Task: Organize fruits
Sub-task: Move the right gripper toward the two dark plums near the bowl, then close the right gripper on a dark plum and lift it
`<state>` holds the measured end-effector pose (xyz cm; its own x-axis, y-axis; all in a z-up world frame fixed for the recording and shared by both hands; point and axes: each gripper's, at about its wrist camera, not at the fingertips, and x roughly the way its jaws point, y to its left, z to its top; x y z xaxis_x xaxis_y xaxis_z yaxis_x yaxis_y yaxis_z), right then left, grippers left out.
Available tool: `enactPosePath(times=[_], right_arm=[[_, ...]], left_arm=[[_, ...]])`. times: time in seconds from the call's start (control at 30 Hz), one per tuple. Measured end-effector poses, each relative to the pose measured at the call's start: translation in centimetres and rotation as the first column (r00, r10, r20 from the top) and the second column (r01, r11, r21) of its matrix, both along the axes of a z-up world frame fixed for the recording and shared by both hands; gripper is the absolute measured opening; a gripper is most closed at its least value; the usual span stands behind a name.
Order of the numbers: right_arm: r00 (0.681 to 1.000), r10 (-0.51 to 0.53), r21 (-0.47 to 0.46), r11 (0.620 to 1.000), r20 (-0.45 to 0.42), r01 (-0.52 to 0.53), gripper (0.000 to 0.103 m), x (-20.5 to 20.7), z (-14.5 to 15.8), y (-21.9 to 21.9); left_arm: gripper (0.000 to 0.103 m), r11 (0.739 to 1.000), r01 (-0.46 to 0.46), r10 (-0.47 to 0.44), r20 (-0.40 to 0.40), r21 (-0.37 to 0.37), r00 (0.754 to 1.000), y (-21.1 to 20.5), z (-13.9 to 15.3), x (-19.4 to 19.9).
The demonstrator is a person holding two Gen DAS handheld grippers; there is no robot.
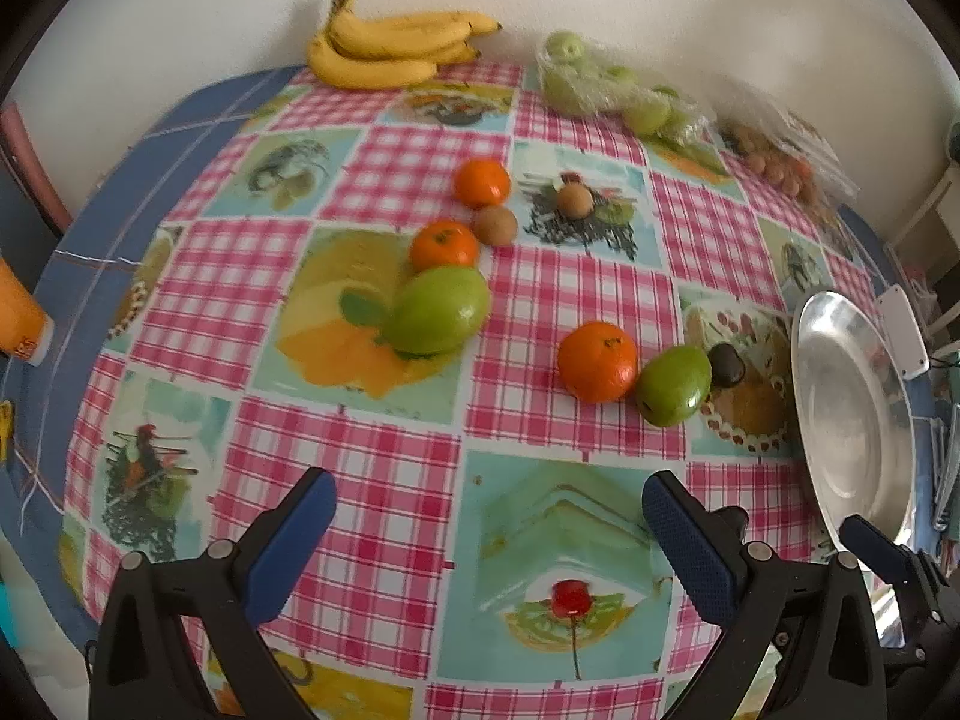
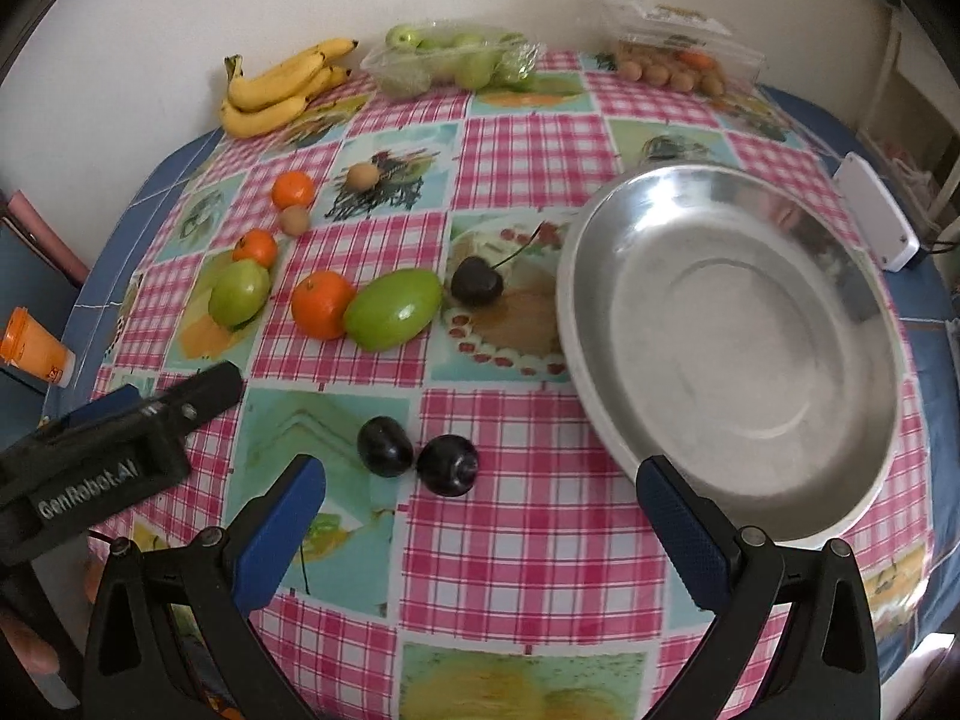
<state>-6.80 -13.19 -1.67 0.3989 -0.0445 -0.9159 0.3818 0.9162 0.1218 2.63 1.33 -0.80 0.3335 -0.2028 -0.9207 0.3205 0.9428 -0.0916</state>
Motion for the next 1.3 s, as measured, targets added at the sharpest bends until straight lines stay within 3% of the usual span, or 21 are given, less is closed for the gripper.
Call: enactPosePath(times=[0.2, 0.37, 0.53, 1.07, 1.3], right_arm=[[1.0, -0.009, 0.07, 0.997, -0.019, 0.01, 0.1, 0.4, -0.6, -0.2], [1.0, -0.011, 0.11, 0.994, -0.028, 0.014, 0.069, 0.8, -1.1, -0.5], [0.998, -0.018, 0.146, 0.989, -0.052, 0.026, 0.051, 1.0, -1.9, -0.8], [0.998, -0.013, 0.185, 0.982, -0.068, 0.025, 0.027, 1.7, -3.0, -0.9], [0.998, -0.01, 0.191, 0.981, -0.063, 0.022, 0.026, 1.7, -3.0, -0.9]], left_arm=[[0.102, 0.999, -0.015, 0.013, -0.049, -0.046, 0.999, -0.5, -0.8, 0.5], [0.093, 0.997, -0.009, 0.002, -0.082, -0.077, 0.997, -0.9, -1.1, 0.9], [0.091, 0.993, 0.023, -0.036, -0.116, -0.112, 0.993, -1.9, -1.3, 0.7], [0.091, 0.989, 0.057, -0.077, -0.141, -0.135, 0.987, -2.8, -1.3, 0.4], [0.091, 0.99, 0.058, -0.075, -0.139, -0.127, 0.987, -2.8, -1.4, 0.3]])
